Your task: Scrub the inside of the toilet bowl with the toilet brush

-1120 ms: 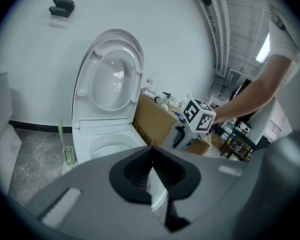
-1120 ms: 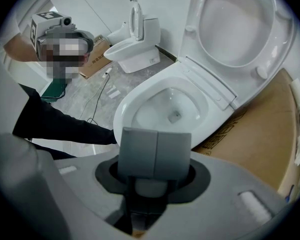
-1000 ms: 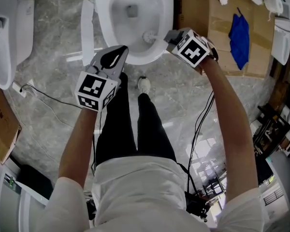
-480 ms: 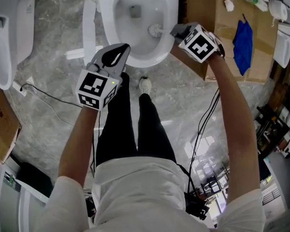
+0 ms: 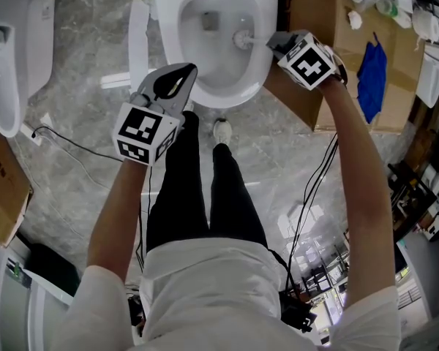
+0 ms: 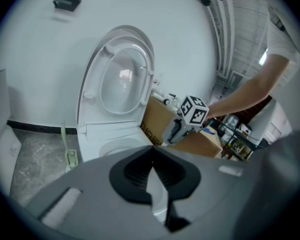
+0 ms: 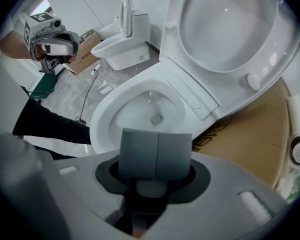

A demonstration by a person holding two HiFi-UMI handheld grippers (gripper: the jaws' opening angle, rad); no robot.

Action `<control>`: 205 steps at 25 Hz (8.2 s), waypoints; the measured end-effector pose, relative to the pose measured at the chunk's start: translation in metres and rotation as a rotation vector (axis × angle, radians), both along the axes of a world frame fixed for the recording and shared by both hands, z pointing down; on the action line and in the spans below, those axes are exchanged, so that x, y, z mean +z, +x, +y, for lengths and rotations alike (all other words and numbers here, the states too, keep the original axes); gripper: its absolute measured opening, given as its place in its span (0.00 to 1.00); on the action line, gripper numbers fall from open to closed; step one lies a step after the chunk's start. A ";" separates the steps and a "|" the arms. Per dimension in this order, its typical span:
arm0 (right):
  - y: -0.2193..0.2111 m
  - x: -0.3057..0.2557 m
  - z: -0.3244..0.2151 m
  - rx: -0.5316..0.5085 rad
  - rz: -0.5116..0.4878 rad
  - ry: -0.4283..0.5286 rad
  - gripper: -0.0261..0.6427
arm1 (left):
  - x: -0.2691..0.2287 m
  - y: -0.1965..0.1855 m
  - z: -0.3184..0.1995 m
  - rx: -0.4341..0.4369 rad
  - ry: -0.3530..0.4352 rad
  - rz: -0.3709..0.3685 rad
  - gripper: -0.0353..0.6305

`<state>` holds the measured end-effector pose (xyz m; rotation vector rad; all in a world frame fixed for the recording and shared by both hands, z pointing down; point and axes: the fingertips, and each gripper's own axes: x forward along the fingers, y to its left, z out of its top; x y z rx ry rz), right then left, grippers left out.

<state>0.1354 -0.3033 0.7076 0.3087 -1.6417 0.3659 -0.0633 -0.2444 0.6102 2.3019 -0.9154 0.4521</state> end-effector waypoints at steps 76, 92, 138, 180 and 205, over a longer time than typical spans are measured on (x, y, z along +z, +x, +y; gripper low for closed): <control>-0.092 0.056 -0.022 0.408 -0.275 0.048 0.27 | 0.020 -0.020 0.013 -0.017 -0.018 -0.040 0.04; -0.060 0.073 0.038 0.277 -0.150 -0.048 0.27 | 0.014 -0.005 0.016 -0.006 -0.006 -0.034 0.04; -0.093 0.055 -0.012 0.169 -0.138 0.051 0.26 | 0.015 -0.024 0.019 -0.011 -0.019 -0.053 0.04; 0.068 -0.268 0.180 0.476 -0.588 0.329 0.26 | -0.248 0.094 0.163 -0.183 0.258 -0.094 0.04; 0.100 -0.390 0.296 0.577 -0.679 0.434 0.26 | -0.332 0.055 0.233 -0.077 0.358 -0.102 0.04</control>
